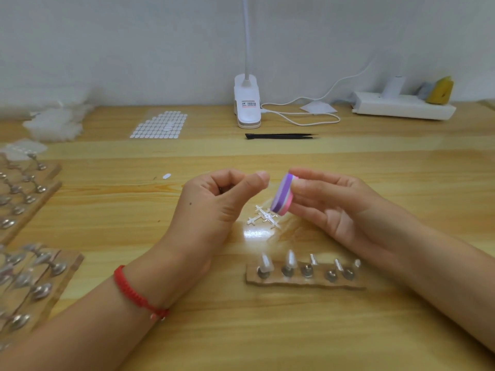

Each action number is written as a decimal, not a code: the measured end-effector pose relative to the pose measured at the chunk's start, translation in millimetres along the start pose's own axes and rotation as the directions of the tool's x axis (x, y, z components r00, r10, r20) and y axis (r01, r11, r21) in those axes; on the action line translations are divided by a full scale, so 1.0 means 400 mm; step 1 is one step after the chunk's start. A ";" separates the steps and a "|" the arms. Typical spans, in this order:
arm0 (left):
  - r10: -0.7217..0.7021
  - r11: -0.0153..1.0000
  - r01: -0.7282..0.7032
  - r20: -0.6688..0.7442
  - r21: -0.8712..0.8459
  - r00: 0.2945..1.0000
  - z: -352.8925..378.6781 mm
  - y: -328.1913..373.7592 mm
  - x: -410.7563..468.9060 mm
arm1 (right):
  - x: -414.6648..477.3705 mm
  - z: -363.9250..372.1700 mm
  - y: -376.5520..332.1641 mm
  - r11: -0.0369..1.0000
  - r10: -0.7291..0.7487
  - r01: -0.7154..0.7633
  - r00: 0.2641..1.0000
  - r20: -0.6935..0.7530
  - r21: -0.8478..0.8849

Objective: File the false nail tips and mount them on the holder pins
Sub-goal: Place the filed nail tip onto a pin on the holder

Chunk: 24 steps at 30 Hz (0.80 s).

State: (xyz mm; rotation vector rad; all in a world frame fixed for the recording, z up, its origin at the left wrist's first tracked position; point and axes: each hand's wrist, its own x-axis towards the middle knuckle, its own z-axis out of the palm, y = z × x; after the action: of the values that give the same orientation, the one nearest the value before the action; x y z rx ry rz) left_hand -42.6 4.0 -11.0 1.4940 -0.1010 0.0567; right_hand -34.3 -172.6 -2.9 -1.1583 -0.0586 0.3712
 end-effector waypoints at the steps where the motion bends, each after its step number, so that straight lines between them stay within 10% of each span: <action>1: 0.003 1.000 -0.003 -0.002 0.010 1.000 -0.002 -0.001 0.002 | -0.002 0.002 0.002 1.000 0.006 -0.005 1.000 0.029 -0.022; 14: -0.037 0.999 0.039 0.136 -0.013 0.990 -0.002 0.002 -0.003 | 0.005 -0.009 -0.015 0.996 0.013 -0.010 0.999 -0.035 0.091; 24: -0.033 0.998 0.040 0.151 -0.043 0.988 -0.001 -0.002 -0.006 | -0.014 0.022 0.008 0.821 -0.344 0.323 0.938 0.045 -0.470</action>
State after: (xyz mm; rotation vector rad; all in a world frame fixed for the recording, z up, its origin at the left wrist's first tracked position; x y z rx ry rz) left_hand -45.1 4.6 -11.9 1.4524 -0.1952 -0.0871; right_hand -42.5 -165.7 -1.4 -1.6085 -0.3289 0.0110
